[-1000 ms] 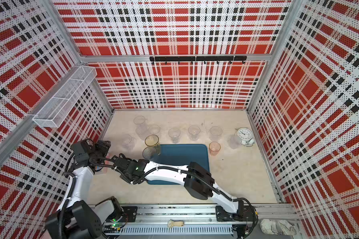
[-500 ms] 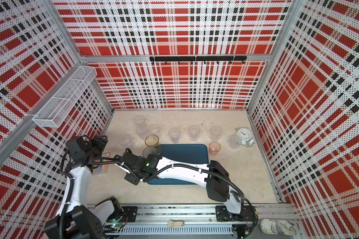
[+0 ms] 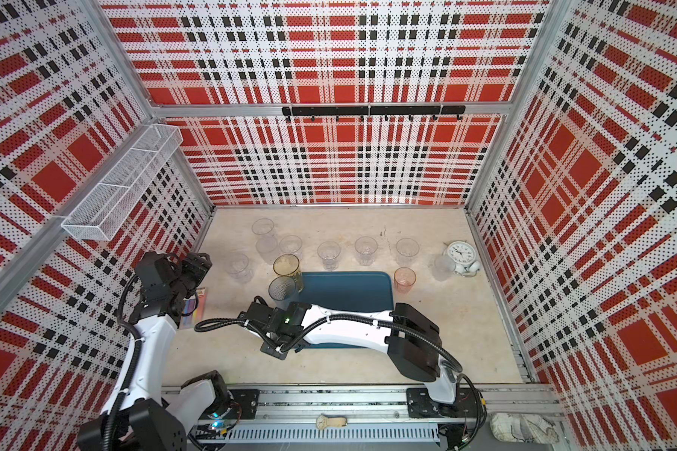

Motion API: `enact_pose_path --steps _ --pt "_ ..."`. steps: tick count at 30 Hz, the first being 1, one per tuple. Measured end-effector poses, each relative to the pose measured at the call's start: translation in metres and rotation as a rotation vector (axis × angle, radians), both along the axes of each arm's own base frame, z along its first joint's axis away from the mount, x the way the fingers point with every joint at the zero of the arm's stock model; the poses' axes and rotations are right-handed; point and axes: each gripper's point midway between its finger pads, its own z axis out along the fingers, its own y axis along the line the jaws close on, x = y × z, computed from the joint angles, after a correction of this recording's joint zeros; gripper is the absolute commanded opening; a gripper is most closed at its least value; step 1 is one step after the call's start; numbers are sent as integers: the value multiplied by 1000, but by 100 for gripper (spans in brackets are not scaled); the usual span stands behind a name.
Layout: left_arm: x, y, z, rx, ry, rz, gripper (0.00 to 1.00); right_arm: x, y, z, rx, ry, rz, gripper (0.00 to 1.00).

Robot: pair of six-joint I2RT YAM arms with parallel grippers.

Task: Place the glasses into the tray
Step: Place the glass on the tray.

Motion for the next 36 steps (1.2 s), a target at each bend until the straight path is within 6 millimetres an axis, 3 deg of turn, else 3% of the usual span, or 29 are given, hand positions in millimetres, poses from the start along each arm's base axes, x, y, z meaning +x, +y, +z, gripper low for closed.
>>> enact_pose_path --steps 5,15,29,36 --pt "-1 -2 -6 -4 11 -4 75 4 3 0 16 -13 1 8" --pt "-2 -3 -10 -7 19 -4 75 6 -2 0 -5 -16 2 31" --pt "-2 -3 -12 -7 18 -5 75 12 -6 6 -20 -11 13 38" --pt "-2 0 -11 15 24 0 75 8 -5 23 53 6 18 53"
